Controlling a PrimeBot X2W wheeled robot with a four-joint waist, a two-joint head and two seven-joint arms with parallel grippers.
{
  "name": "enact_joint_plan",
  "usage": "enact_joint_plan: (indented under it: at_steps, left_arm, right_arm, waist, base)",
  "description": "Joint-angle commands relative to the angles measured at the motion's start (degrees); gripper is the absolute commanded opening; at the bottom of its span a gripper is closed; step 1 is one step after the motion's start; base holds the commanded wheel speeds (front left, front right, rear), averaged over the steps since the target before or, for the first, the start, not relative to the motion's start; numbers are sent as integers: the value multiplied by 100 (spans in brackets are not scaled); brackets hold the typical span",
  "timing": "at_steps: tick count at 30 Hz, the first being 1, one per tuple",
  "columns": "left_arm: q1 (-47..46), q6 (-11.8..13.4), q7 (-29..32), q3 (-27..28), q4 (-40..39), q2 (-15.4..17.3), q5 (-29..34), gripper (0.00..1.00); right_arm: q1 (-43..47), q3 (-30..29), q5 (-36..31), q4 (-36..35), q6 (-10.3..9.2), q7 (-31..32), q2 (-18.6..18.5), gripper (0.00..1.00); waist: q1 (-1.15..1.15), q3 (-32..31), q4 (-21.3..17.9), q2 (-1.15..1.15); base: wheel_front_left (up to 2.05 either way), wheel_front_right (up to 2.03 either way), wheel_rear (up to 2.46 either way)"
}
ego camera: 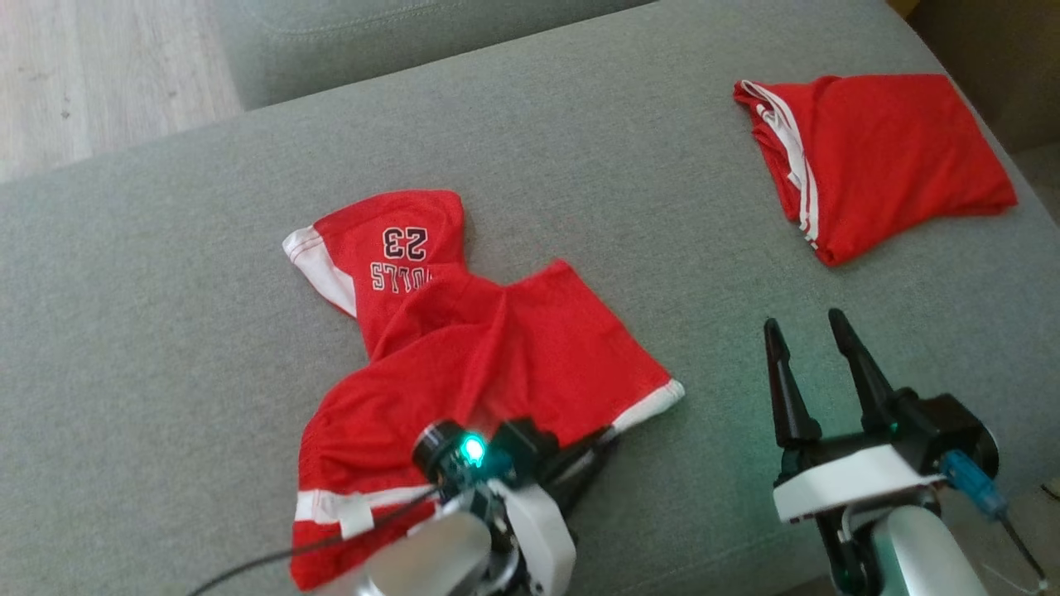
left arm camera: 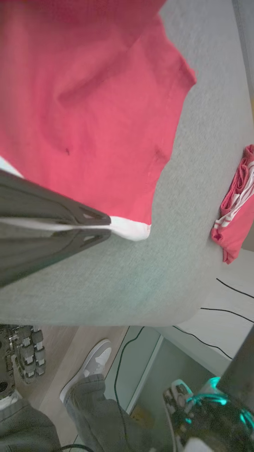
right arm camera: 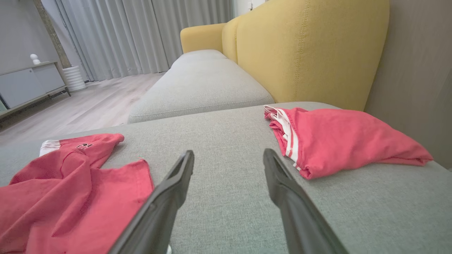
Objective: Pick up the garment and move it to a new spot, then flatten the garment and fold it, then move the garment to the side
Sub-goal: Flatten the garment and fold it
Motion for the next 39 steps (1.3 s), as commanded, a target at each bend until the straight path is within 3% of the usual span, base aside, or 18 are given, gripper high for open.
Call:
enact_joint_plan:
  at_steps: [1, 2, 3, 7, 14, 23, 26, 32, 39]
  left_arm:
    - [-65, 9, -62, 60, -171, -6, 51, 47]
    - [-11, 9, -62, 35, -213, -6, 72, 83]
    - [40, 9, -64, 18, -257, -6, 72, 100]
    - [168, 77, -162, 72, -491, -7, -51, 100]
    - [332, 598, -317, 694, -1013, 132, -109, 100]
    - [1465, 1658, -331, 2354, -2583, 1082, 433, 100]
    - [1997, 1896, -331, 2885, -2954, 1286, 617, 100]
    - [2849, 2034, -332, 3850, -3215, 1488, 1031, 100]
    - [3521, 1717, -332, 4881, -3154, 1368, 1489, 100]
  right_arm:
    - [-29, 121, 42, -143, -4, -62, -30, 100]
    - [-21, 125, 43, -135, -4, -62, -30, 100]
    - [-15, 125, 43, -127, -4, -62, -30, 100]
    - [31, 59, 29, -132, -4, -62, -30, 100]
    - [206, -180, -94, -190, -4, -62, -30, 100]
    - [493, -522, -302, -234, -4, -62, -30, 100]
    - [567, -616, -369, -242, -4, -62, -30, 100]
    - [633, -689, -451, -217, -4, -62, -30, 100]
    - [749, -692, -480, -75, -4, -62, -30, 100]
  waist:
    - [1, -11, -12, 0]
    - [1, -14, -19, 0]
    - [1, -21, -22, 0]
    - [1, -78, 11, 0]
    - [1, -269, 248, 0]
    - [1, -685, 805, 0]
    - [1, -760, 1020, 0]
    - [1, -875, 1387, 0]
    - [1, -969, 1664, 0]
  base:
    - [0, 0, 0]
    - [0, 0, 0]
    - [0, 0, 0]
    - [0, 0, 0]
    - [0, 0, 0]
    - [0, 0, 0]
    - [0, 0, 0]
    - [0, 0, 0]
    - [0, 0, 0]
